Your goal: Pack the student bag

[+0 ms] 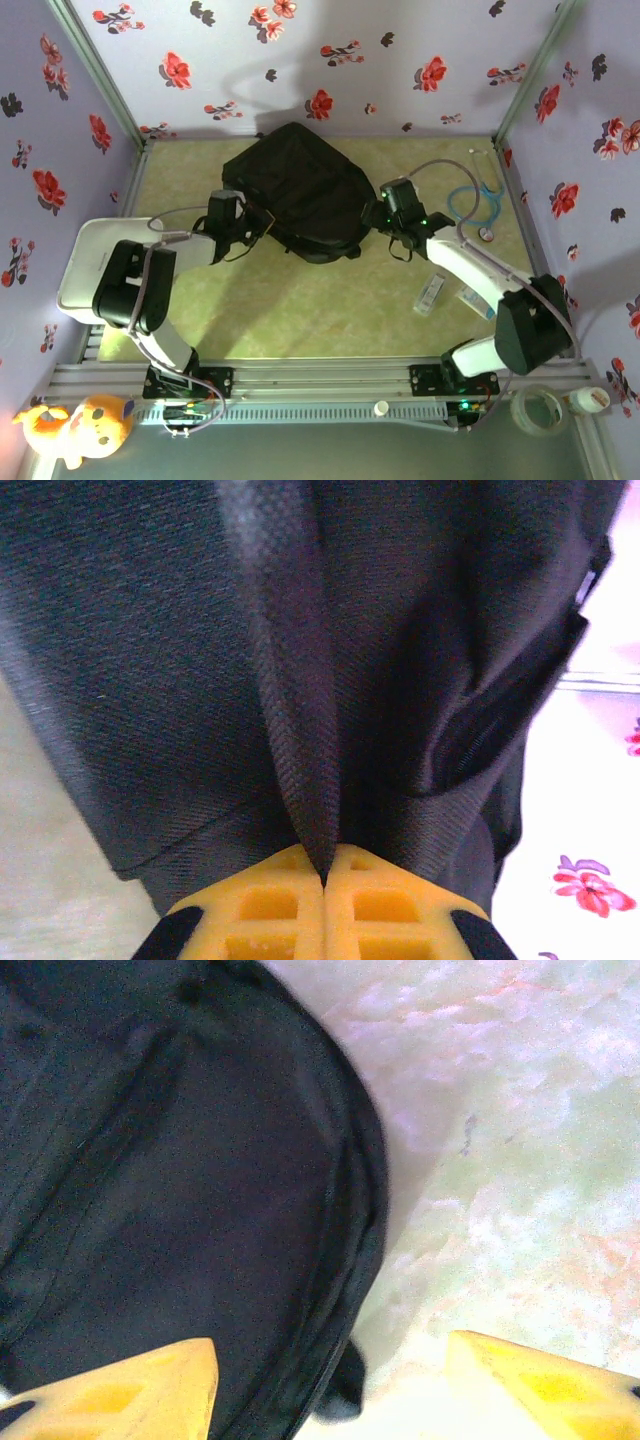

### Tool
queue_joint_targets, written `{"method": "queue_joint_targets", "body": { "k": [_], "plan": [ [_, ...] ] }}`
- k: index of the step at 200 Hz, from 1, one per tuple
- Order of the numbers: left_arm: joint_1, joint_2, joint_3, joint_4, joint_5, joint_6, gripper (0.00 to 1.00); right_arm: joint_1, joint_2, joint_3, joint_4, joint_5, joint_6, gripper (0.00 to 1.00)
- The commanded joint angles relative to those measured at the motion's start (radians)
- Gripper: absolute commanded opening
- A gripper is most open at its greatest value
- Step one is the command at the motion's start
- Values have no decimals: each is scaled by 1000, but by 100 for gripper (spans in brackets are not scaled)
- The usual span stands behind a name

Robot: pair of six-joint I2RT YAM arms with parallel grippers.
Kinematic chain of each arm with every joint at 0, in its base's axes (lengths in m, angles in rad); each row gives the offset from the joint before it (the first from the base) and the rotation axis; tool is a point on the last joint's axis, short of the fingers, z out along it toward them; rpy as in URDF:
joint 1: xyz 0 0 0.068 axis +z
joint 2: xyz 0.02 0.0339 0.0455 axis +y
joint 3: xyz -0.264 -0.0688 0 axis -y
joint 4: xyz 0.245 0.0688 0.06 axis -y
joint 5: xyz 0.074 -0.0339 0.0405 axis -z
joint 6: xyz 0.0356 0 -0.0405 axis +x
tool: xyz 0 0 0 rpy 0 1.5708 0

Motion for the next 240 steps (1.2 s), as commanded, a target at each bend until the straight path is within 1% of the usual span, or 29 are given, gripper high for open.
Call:
{"method": "queue_joint_targets", "body": {
  "k": [1,36,58,100,124,172,213,240],
  "plan": [
    [-34,-47,60,51,21,-22,0,89,-31,12,-78,25,24,61],
    [-78,-33,85,63,14,-23,0,245,45,55,-26,6,111,57],
    [-103,-23,93,66,11,-18,0,302,135,106,-10,-1,150,54],
    [-123,-17,87,68,11,-10,0,321,282,206,10,-66,167,52],
    [-124,-17,82,68,10,-9,0,321,326,242,-11,-50,169,52],
    [-129,-21,78,64,11,-5,0,320,359,277,-46,13,164,48],
    [-128,-20,76,64,11,-4,0,313,397,323,-86,52,156,38],
    [-129,-20,77,64,11,-6,0,311,418,350,-108,69,143,29]
  ]
}}
